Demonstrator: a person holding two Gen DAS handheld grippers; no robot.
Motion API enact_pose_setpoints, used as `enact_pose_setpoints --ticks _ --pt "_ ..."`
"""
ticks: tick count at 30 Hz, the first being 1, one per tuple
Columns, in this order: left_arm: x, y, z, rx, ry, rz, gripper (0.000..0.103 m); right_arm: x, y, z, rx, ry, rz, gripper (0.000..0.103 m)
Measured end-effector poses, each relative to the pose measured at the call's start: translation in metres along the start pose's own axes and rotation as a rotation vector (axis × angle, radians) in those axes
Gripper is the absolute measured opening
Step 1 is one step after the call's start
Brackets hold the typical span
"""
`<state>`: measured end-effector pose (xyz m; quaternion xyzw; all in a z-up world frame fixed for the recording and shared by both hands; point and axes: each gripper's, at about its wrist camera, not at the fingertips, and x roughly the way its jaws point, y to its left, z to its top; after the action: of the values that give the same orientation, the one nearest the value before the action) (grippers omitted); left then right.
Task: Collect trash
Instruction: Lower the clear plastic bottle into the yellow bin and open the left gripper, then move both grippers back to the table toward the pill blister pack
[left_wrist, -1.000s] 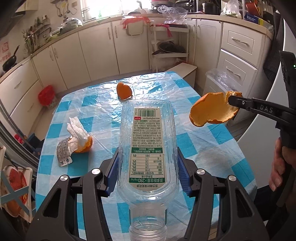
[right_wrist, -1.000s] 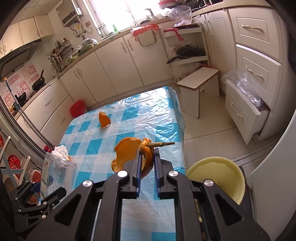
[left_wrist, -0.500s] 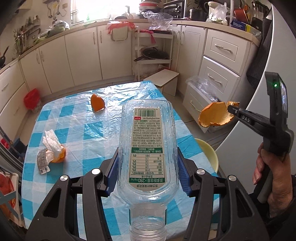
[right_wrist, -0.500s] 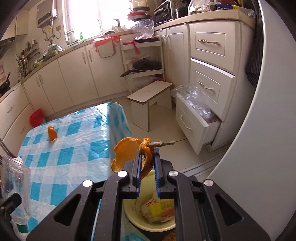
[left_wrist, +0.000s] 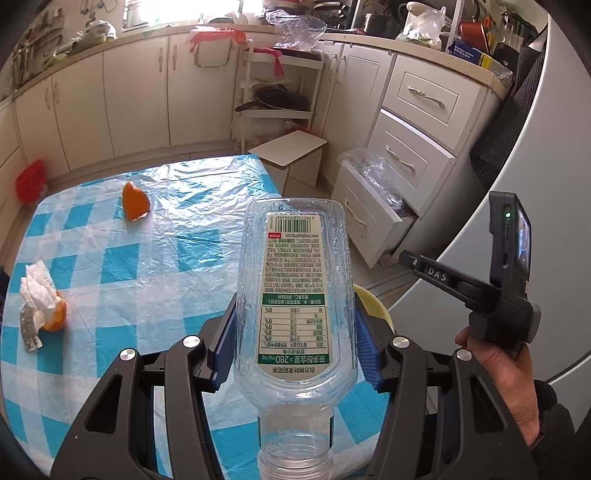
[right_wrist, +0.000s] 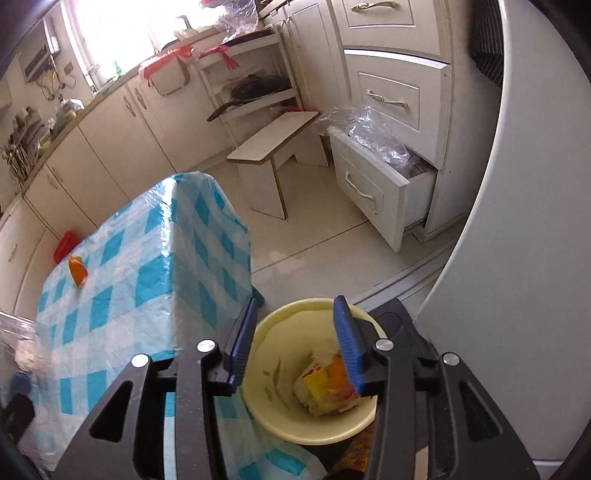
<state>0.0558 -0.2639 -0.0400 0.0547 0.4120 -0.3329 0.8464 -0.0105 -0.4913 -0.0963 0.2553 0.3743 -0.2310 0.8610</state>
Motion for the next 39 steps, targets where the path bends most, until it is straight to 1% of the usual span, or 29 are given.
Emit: enact_pose_setpoints --ticks 2,6,9,11,14,16,20,21,22,24,27,31,33,39 --pt "0.011 -0.006 0.002 -0.013 0.015 -0.023 0.053 -0.015 -0.003 0.005 0.037 -0.045 0.041 0.047" --pt "0.04 -0.019 0.004 -0.05 0.054 -0.065 0.053 -0.058 -0.003 0.018 0.065 -0.197 0.087 0.058" --pt "0.057 -0.034 0.009 -0.065 0.066 -0.099 0.053 -0.086 -0.007 0.024 0.074 -0.305 0.105 0.061" --pt "0.066 -0.046 0.014 -0.066 0.062 -0.12 0.053 -0.096 -0.01 0.027 0.084 -0.349 0.114 0.062" --pt "0.084 -0.061 0.022 -0.08 0.069 -0.145 0.053 -0.103 -0.016 0.03 0.11 -0.379 0.125 0.062" --pt "0.099 -0.069 0.024 -0.086 0.09 -0.154 0.053 -0.103 -0.019 0.033 0.127 -0.383 0.13 0.062" --pt "0.119 -0.082 0.023 -0.054 0.13 -0.152 0.053 -0.101 -0.019 0.036 0.131 -0.375 0.139 0.062" --pt "0.118 -0.084 0.022 -0.049 0.13 -0.155 0.054 -0.1 -0.018 0.035 0.129 -0.375 0.14 0.062" --pt "0.116 -0.084 0.022 -0.043 0.123 -0.153 0.059 -0.1 -0.017 0.036 0.128 -0.376 0.143 0.062" --pt "0.109 -0.082 0.021 -0.03 0.106 -0.138 0.065 -0.102 -0.017 0.035 0.13 -0.377 0.147 0.062" --pt "0.093 -0.073 0.021 -0.014 0.084 -0.102 0.067 -0.101 -0.015 0.034 0.129 -0.375 0.157 0.062" --pt "0.068 -0.059 0.016 0.023 0.04 0.004 0.071 -0.099 -0.004 0.033 0.104 -0.366 0.168 0.063" --pt "0.055 -0.05 0.012 0.031 0.019 0.052 0.073 -0.098 0.002 0.033 0.089 -0.361 0.175 0.067" --pt "0.027 -0.025 0.005 0.04 -0.013 0.144 0.076 -0.096 0.027 0.027 0.023 -0.358 0.193 0.068"
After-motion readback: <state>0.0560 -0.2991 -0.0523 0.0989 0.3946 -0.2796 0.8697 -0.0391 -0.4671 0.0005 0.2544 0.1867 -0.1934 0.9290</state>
